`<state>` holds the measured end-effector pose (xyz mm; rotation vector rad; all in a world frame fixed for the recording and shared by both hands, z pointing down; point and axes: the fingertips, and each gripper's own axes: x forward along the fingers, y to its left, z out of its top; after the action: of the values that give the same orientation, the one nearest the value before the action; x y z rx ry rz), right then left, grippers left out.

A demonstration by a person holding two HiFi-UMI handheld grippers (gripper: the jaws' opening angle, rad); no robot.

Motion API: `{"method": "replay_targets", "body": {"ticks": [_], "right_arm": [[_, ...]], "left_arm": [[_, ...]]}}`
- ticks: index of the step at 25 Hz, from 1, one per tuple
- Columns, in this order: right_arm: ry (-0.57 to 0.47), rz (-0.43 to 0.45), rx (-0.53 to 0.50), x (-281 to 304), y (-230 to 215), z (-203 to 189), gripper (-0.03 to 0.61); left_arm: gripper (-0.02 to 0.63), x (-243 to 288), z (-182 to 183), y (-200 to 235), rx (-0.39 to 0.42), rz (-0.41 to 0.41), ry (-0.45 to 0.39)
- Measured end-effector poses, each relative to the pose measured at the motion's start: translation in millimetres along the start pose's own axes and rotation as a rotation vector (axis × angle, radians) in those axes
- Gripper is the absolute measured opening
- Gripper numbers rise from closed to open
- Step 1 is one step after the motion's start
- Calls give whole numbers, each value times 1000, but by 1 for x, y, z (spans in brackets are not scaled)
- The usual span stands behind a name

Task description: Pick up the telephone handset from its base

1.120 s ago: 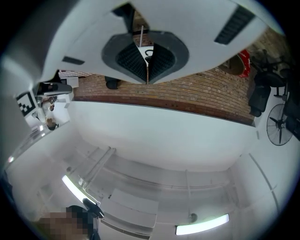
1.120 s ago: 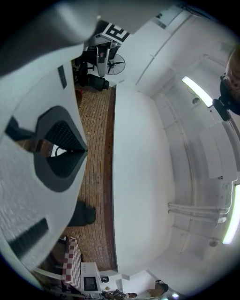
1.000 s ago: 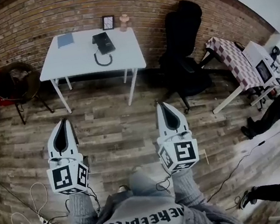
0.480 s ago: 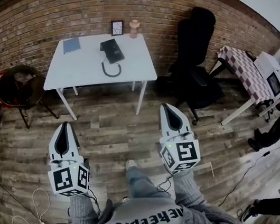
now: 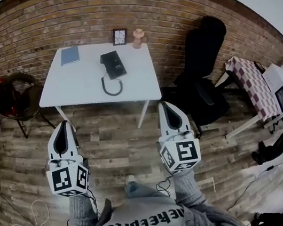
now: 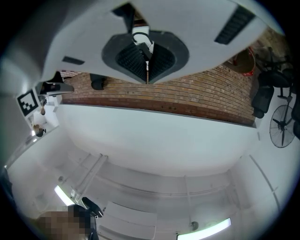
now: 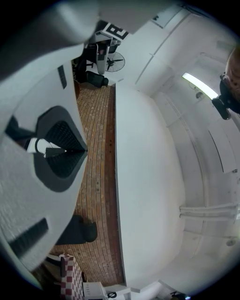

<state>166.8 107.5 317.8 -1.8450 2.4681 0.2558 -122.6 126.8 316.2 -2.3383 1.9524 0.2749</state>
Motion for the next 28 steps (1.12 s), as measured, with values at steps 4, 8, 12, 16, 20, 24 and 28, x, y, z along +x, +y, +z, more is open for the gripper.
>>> {"method": "replay_targets", "body": {"ticks": [4, 8, 12, 16, 20, 24, 28], "right_arm": [[-1, 17, -6, 37, -25, -6, 6], [-5, 21, 0, 64, -48, -13, 5], [0, 36, 18, 85, -62, -21, 5], [14, 56, 31, 105, -62, -30, 5], [24, 66, 41, 123, -61, -44, 5], [31, 55, 41, 147, -64, -50, 5], [38, 39, 29, 179, -68, -55, 5]], "left_arm": [[14, 47, -6, -9, 0, -3, -6], [14, 83, -10, -19, 5, -1, -21], [14, 102, -16, -22, 6, 13, -11], [14, 116, -25, -15, 4, 30, 7], [14, 131, -36, -8, 8, 35, 24], [14, 156, -44, 1, 5, 23, 34], [14, 189, -52, 14, -7, 6, 37]]}}
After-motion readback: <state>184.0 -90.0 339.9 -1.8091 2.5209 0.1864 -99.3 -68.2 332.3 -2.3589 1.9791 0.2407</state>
